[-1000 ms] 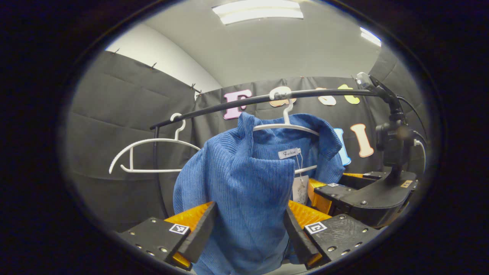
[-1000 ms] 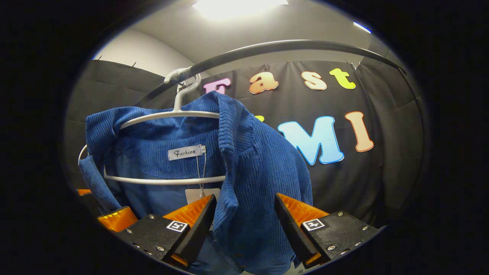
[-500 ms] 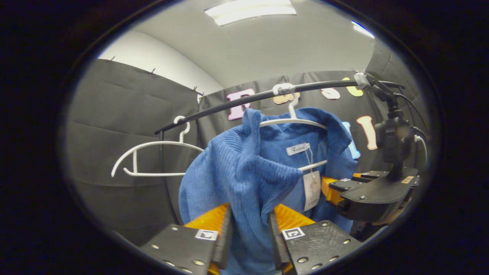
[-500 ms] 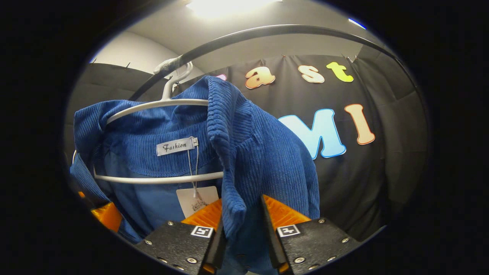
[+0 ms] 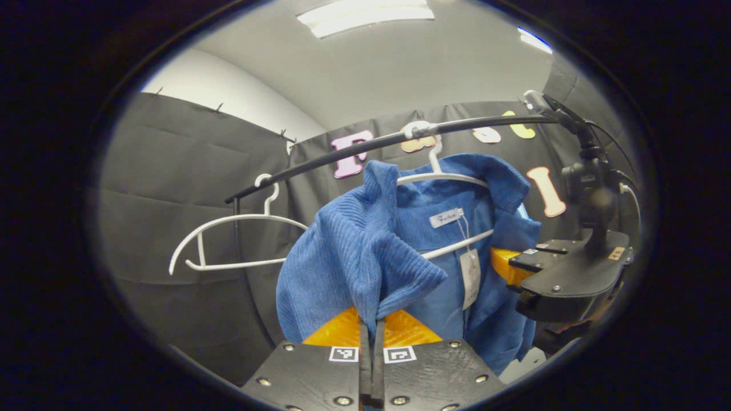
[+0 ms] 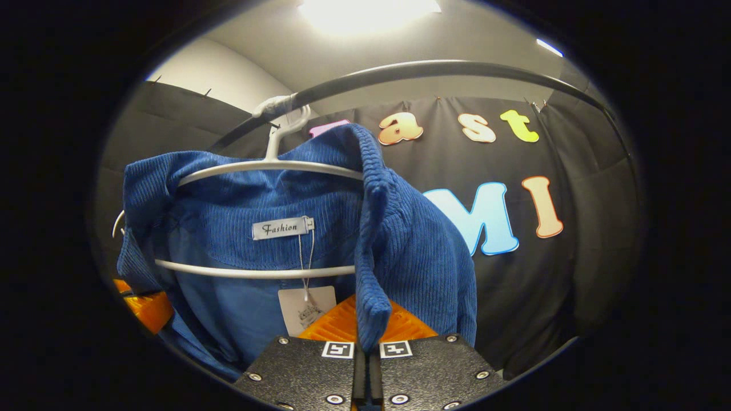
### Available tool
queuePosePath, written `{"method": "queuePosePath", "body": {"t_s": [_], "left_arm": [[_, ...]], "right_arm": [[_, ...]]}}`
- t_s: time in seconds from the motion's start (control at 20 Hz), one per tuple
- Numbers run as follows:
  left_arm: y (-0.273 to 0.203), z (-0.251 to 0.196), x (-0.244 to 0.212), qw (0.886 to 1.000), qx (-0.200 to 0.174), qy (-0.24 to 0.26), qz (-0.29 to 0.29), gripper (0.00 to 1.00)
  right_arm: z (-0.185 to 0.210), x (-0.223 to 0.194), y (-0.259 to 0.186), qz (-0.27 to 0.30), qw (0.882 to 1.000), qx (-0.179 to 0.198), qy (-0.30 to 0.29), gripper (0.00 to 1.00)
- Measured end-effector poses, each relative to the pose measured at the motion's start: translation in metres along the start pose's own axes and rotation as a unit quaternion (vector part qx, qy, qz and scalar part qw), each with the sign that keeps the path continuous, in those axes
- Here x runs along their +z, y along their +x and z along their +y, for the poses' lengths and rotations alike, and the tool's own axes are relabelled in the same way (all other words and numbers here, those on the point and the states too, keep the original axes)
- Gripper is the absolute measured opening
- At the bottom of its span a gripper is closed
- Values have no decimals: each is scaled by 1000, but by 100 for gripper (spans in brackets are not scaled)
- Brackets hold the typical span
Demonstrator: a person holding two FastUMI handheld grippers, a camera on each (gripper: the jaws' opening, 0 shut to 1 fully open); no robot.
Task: Grasp the clothes on the hanger with both hands and then place them into the laundry hamper below.
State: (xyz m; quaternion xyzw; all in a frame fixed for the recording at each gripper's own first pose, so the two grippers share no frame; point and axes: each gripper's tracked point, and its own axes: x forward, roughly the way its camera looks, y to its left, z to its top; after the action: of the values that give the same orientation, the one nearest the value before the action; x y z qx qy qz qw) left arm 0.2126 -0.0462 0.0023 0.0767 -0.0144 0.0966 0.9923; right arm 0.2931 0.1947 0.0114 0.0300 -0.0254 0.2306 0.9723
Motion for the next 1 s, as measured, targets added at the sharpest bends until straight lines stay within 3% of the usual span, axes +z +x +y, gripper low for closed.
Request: {"method": "queuePosePath", "body": {"t_s": [0.35,0.4,0.45,0.5,0.85,0.9,0.95,1.0], "left_arm": [[-13,4,29,1000,-9,11,-19,8],[-15,5,35,1000,-11,10,-21,1],[-17,5,44,1000,-12,11,-27,1],[-19,7,52,999,-12,13,-32,8],[-33,40,90,998,0,18,-52,8],[-35,47,93,998,4,23,-54,1],[-35,53,96,998,7,26,-55,0],[-36,59,97,998,8,29,-56,7]], "right_arm": [[-9,51,-10,-69,997,-18,-40,2],[-12,57,-10,-76,996,-22,-41,2],[-17,62,-10,-81,995,-26,-43,2],[-21,67,-10,-86,995,-30,-44,2],[-53,96,-13,-115,990,-59,-51,2],[-57,97,-10,-117,990,-63,-53,2],[-62,99,-10,-119,989,-67,-55,2],[-67,101,-10,-120,988,-71,-59,2]]}}
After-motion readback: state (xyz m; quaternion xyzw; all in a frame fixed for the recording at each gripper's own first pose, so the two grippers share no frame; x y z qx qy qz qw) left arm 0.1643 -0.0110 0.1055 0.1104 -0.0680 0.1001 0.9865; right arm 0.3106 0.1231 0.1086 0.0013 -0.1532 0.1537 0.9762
